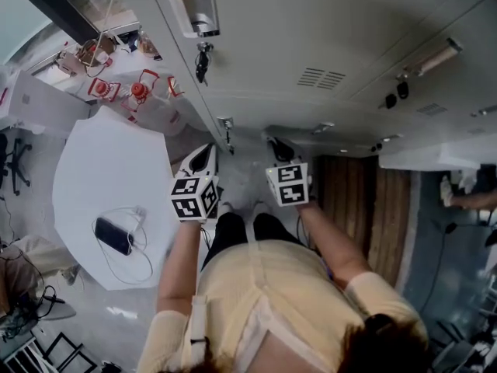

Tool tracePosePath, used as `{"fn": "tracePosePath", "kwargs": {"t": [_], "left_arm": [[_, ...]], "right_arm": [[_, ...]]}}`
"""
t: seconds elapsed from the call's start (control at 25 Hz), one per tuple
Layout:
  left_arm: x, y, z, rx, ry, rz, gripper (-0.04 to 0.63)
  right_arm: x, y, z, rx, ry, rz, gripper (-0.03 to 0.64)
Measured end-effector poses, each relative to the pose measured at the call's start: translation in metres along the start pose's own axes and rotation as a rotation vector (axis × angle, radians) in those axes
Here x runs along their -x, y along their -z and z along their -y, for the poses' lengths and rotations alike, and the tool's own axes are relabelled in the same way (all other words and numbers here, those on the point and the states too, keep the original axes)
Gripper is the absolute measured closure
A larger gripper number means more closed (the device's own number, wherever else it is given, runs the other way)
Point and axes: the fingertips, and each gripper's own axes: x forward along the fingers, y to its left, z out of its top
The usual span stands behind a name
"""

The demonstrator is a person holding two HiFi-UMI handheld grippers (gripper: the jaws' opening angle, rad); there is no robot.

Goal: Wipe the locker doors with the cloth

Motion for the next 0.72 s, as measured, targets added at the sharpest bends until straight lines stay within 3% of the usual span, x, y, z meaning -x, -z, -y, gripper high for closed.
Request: {"fn": "tracePosePath", "kwargs": {"t": [0.28, 0.72], "left_arm": [[0.014, 0.012, -0.026, 0.043, -0.051, 0.000, 0.595], [0.019, 0.034, -0.063, 0.036, -0.128, 0.001, 0.594]], "right_arm": [[-0.023, 0.001, -0.043, 0.042, -0.089, -0.023, 0.598], [-0.064, 0.007, -0.078, 0.073, -0.156, -0.057, 0.598]]}}
